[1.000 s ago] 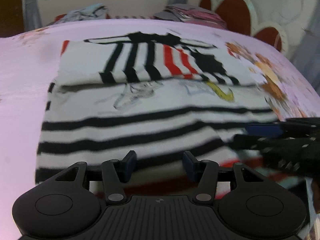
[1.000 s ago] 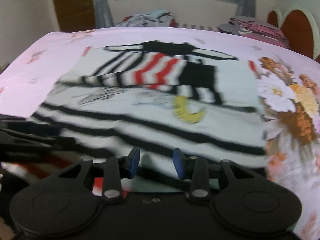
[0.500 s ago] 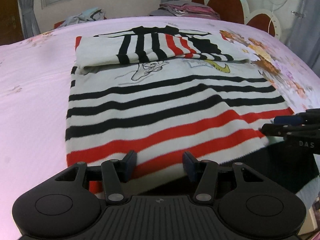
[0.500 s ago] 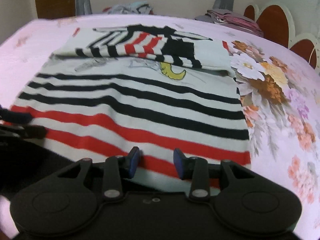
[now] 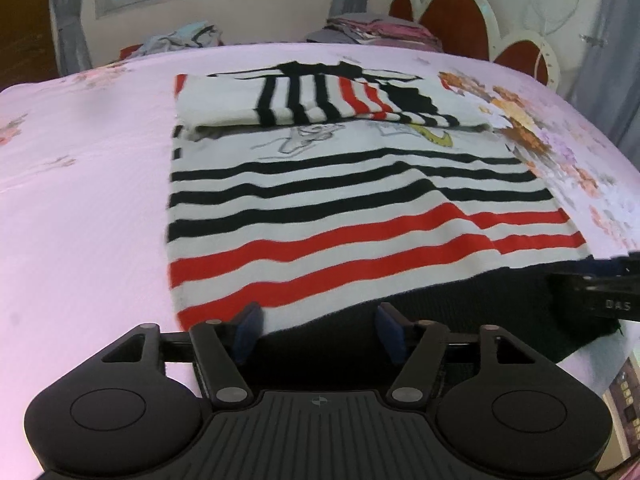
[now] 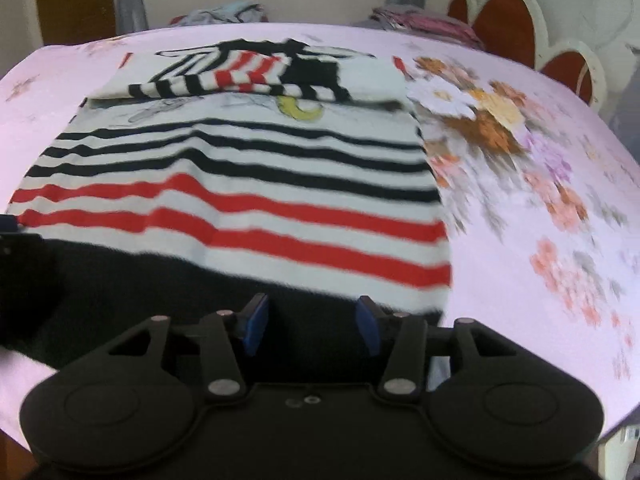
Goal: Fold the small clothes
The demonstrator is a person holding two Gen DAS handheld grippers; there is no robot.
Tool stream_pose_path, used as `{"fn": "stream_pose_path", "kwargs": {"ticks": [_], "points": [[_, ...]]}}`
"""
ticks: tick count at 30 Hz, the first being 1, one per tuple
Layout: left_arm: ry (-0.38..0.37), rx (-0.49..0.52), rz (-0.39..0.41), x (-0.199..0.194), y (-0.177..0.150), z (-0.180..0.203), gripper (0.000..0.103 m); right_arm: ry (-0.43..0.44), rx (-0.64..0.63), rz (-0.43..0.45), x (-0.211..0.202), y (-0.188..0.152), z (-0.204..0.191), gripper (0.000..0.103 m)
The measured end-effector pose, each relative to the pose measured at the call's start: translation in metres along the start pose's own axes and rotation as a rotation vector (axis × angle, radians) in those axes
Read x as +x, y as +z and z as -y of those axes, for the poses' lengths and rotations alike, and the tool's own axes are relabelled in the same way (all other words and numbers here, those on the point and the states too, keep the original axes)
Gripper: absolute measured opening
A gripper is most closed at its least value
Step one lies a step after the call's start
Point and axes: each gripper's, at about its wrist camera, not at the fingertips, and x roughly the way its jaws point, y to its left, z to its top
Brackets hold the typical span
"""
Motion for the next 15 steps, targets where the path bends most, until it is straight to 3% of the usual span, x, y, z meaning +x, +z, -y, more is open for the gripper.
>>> {"fn": "stream_pose_path", "kwargs": {"ticks": [9, 15], "points": [[0.022, -0.135, -0.026, -0.016, -0.023, -0.045, 0.068, -0.064, 0.063, 0.003, -0.010, -0.014, 0.032, 0.054], [-0.059, -0.288, -0.060, -0.019, -0.044, -0.061, 0.068, -0.046, 0.148, -0.026, -0.006, -0.022, 0.055, 0.057]]}}
